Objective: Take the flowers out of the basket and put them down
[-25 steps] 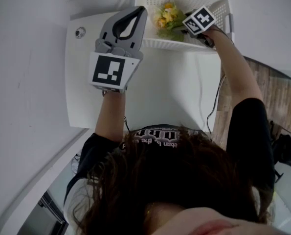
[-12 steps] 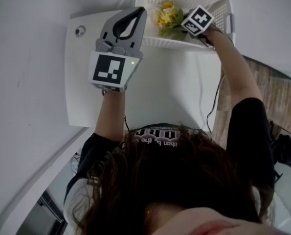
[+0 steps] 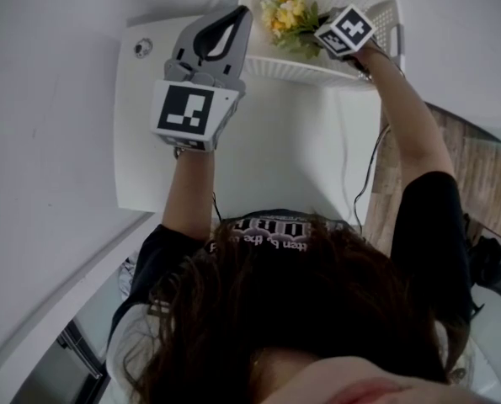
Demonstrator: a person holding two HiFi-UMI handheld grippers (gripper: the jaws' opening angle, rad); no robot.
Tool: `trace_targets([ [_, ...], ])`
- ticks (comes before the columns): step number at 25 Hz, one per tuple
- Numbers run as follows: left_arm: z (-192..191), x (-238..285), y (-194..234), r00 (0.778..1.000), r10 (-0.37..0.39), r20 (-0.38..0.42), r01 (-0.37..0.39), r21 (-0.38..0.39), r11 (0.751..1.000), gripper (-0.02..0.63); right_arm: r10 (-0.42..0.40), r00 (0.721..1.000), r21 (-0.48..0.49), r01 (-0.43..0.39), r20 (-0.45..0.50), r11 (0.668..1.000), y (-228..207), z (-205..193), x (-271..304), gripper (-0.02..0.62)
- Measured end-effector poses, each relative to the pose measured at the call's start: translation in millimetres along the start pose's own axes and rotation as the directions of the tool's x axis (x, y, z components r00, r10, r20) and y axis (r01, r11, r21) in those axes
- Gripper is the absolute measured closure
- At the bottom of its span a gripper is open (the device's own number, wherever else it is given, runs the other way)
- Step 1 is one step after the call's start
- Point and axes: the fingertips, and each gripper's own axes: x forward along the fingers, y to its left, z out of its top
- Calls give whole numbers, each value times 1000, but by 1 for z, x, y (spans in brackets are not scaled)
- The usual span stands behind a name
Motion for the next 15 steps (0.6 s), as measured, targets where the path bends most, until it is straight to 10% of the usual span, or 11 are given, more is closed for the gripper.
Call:
trace_targets([
  [15, 14, -22, -2, 999, 36, 10, -36, -4, 999, 609, -66, 962, -65, 86, 264, 994, 6, 91, -80, 472],
])
